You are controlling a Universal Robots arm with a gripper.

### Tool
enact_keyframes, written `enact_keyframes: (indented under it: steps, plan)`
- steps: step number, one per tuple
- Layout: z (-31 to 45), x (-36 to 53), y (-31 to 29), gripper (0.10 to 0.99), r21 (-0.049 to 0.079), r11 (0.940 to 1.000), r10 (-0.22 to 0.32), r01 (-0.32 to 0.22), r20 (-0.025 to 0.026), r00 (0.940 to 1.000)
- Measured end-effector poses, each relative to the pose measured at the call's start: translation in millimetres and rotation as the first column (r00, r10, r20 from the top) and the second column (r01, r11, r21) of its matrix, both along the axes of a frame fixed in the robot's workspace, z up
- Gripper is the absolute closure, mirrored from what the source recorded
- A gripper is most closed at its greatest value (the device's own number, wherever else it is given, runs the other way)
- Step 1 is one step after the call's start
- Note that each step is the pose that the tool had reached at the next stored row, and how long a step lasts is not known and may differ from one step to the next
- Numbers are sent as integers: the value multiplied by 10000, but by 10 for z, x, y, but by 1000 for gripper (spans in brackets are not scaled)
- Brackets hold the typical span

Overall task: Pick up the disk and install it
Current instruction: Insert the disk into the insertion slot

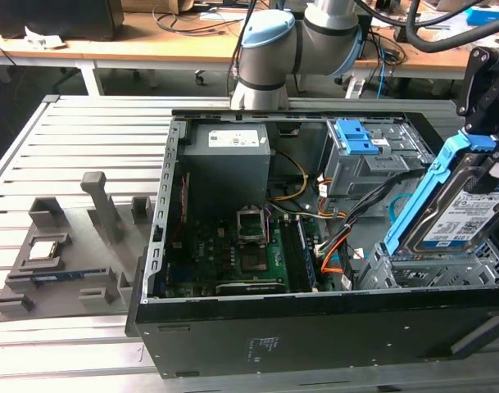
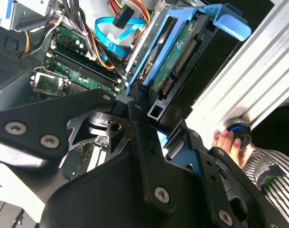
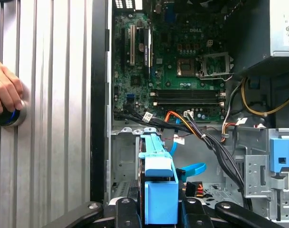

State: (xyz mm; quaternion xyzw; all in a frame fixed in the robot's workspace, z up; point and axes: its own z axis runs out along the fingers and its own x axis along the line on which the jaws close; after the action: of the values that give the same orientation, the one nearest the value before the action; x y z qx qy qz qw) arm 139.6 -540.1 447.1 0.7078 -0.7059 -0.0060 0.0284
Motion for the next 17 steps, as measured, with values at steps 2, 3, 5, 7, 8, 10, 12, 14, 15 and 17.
enact_keyframes:
  steps: [2, 3, 5, 7, 8, 10, 12, 14, 15, 17]
  plan:
    - [-12, 2, -2, 722, 2, 10000, -2, 2, -9, 10000]
    - [-19, 2, -5, 722, 2, 10000, -2, 2, -10, 10000]
    - [-44, 2, -7, 722, 1, 10000, -1, 1, -16, 10000]
    - [-127, 2, -7, 722, -1, 10000, -1, 1, -39, 10000]
    - [-158, 2, -7, 722, -1, 10000, -1, 1, -45, 10000]
    - [-189, 2, -7, 722, -1, 10000, -1, 1, -52, 10000]
    - [-215, 2, -7, 722, -2, 10000, -1, 1, -56, 10000]
    - [-234, 2, -7, 722, -1, 10000, -1, 1, -58, 10000]
    - [-240, 2, -7, 722, -2, 10000, -1, 1, -58, 10000]
    - [-257, 2, -7, 722, -1, 10000, -1, 1, -59, 10000]
